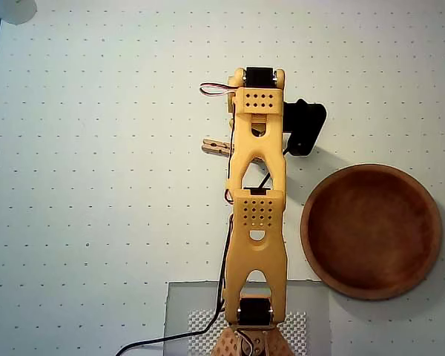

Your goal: Grasp a clothespin and put it in the bowl.

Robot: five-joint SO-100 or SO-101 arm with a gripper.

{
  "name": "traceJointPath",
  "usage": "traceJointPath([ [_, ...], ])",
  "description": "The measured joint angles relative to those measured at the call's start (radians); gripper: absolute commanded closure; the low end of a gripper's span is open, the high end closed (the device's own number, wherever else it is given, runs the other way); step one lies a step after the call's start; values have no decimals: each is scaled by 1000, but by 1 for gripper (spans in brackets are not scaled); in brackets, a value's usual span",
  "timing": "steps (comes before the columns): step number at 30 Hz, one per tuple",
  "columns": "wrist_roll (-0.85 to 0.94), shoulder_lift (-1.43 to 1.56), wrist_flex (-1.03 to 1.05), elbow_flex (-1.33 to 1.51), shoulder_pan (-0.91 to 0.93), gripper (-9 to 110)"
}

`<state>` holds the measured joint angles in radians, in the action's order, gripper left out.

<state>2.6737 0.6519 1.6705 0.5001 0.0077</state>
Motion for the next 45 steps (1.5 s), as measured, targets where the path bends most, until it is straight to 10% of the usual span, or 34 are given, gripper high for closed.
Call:
traceJointPath([
  [45,0,-54,0,0,-150,87],
])
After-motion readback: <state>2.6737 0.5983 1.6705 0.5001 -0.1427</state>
